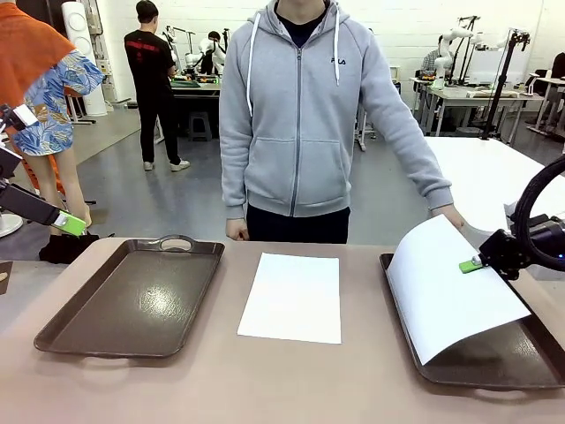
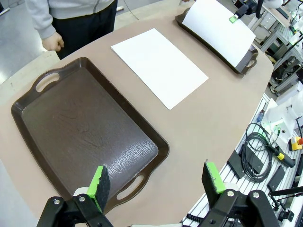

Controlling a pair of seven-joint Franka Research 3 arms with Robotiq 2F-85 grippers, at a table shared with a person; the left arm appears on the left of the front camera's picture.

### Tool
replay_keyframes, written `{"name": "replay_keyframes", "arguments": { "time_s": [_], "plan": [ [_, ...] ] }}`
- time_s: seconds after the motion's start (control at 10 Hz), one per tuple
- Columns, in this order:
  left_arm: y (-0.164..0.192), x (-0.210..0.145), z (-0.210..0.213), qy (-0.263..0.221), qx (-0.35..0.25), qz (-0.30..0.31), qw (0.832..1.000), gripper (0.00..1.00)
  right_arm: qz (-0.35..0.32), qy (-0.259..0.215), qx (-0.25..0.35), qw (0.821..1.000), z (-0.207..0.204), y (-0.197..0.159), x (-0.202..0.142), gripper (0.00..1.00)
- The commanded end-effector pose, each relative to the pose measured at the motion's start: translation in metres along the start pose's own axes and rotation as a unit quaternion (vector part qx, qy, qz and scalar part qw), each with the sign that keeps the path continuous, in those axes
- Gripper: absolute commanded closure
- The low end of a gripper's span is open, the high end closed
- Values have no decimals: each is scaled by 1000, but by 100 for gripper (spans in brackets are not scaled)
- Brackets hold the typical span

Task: Sort the A4 documents.
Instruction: Place the A4 Paper in the designated Handle tray.

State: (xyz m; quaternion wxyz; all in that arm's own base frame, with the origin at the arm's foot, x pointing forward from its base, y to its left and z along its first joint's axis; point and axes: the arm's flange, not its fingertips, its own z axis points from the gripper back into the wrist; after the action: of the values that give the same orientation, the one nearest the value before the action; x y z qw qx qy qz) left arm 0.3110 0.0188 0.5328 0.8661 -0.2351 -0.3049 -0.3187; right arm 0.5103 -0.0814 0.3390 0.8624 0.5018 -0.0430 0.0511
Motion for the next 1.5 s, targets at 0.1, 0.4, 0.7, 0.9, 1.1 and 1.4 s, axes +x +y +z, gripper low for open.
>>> {"name": "replay_keyframes", "arguments": {
  "time_s": [0.1,0.4,0.7,0.9,1.1,1.4],
  "plan": [
    [2,-1,0,-5,-8,-4,1000,0,-34,-1,-52,998,-12,-7,-4,99],
    [2,-1,0,-5,-8,-4,1000,0,-65,3,-101,993,-6,-21,-8,99],
    [2,-1,0,-5,-8,-4,1000,0,-75,-5,-124,989,6,-27,-9,99],
    [2,-1,0,-5,-8,-4,1000,0,-78,-4,-130,988,5,-31,-9,99],
    [2,-1,0,-5,-8,-4,1000,0,-88,-5,-136,987,4,-35,-12,99],
    [2,-1,0,-5,-8,-4,1000,0,-103,-7,-136,985,0,-45,-18,99]
  ]
}}
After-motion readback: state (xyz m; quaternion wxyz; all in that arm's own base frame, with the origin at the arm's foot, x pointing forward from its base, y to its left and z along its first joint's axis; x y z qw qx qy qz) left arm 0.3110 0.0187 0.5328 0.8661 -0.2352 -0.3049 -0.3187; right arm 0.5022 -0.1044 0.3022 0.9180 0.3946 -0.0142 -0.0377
